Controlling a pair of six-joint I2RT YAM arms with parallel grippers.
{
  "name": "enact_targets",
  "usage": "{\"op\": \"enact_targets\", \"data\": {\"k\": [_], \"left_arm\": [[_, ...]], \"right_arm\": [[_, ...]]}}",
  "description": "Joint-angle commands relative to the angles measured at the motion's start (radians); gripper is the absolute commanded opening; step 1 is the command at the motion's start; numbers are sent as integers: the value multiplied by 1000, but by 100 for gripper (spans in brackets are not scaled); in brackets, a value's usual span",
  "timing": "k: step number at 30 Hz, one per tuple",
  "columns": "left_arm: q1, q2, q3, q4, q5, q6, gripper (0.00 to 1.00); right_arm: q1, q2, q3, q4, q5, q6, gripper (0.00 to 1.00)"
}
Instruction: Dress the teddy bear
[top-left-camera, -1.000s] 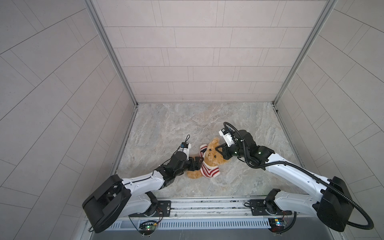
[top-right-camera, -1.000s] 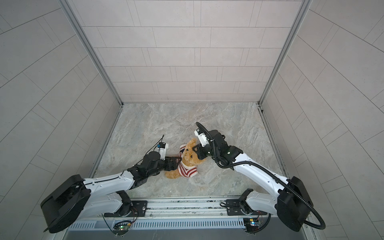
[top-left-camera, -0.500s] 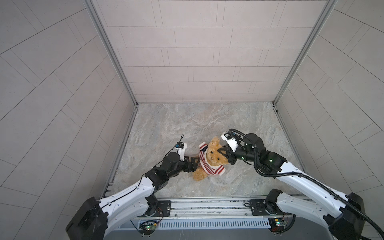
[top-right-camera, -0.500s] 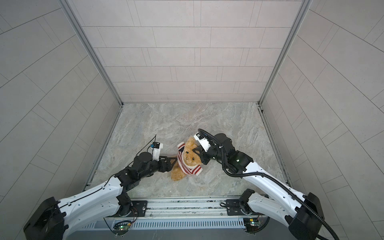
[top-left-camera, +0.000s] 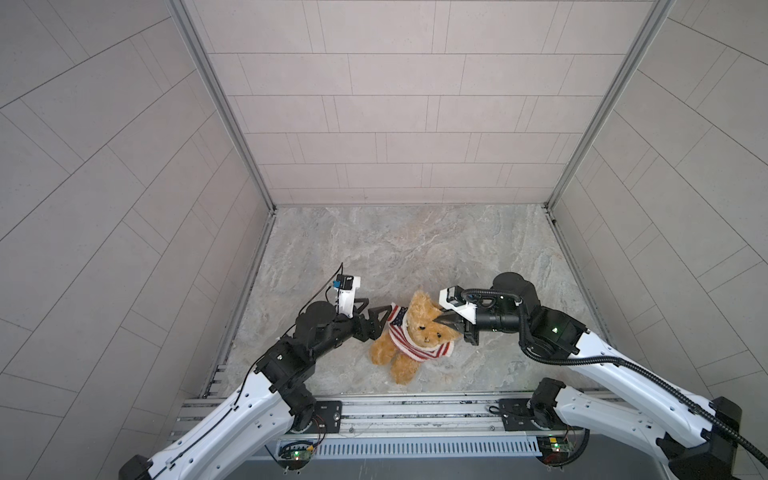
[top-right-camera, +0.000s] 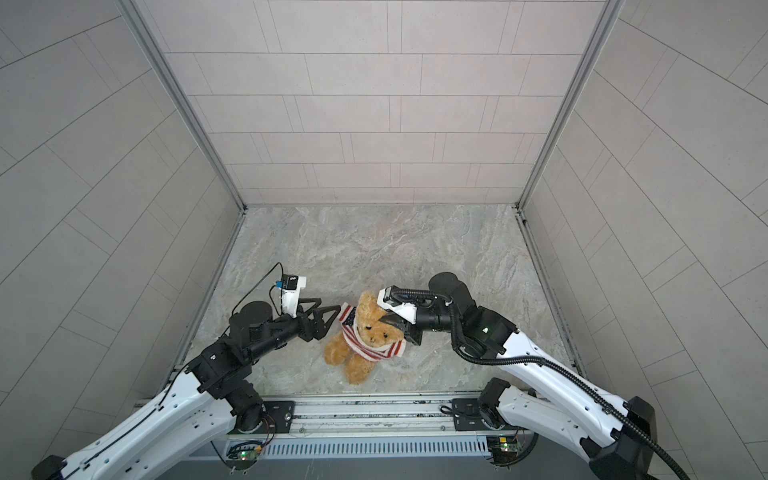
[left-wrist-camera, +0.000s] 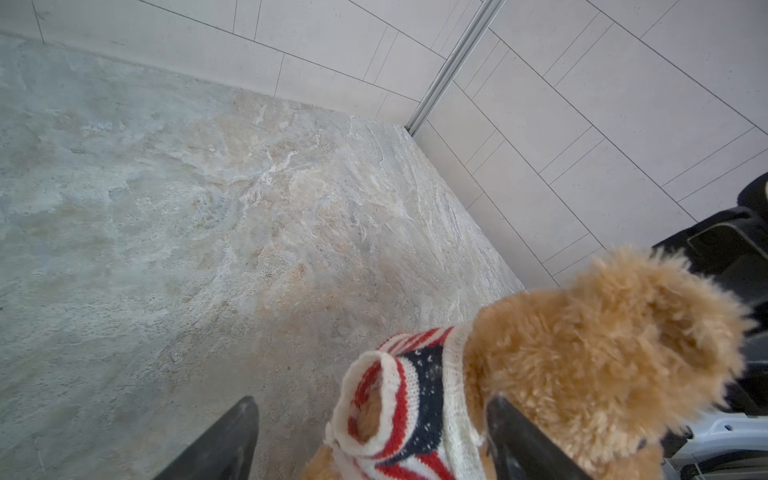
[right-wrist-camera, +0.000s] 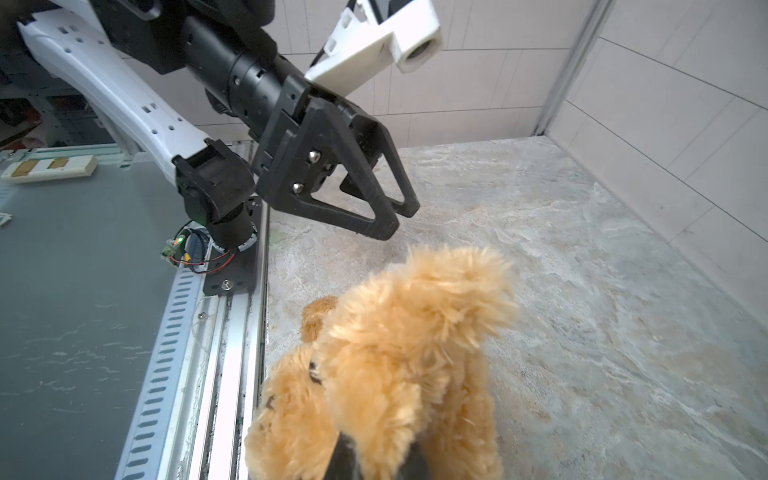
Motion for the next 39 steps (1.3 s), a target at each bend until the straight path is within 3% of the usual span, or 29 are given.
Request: {"op": "enact_targets", "data": {"k": [1,11,15,26,30,39], "left_arm": [[7,23,37,-66,29,40,85],[7,107,7,-54,60,11,67],[7,148,-26,-38,26,-25,60],[6,301,-151,144,20,-107,53],[6,351,-177,195,8,-130,53],[7,379,-203,229,-20,-148,53]], "right_arm": [[4,-7,49,23,-88,-90,0],[-12,115,153,-48,-166,-79,0],[-52,188,199,-55,-167,-31,0],[-89,385,270,-57,-238,-72,1],[-89,454,306,-63,-196,-66,6],[-110,523,347,-59,-8,36,32]]}}
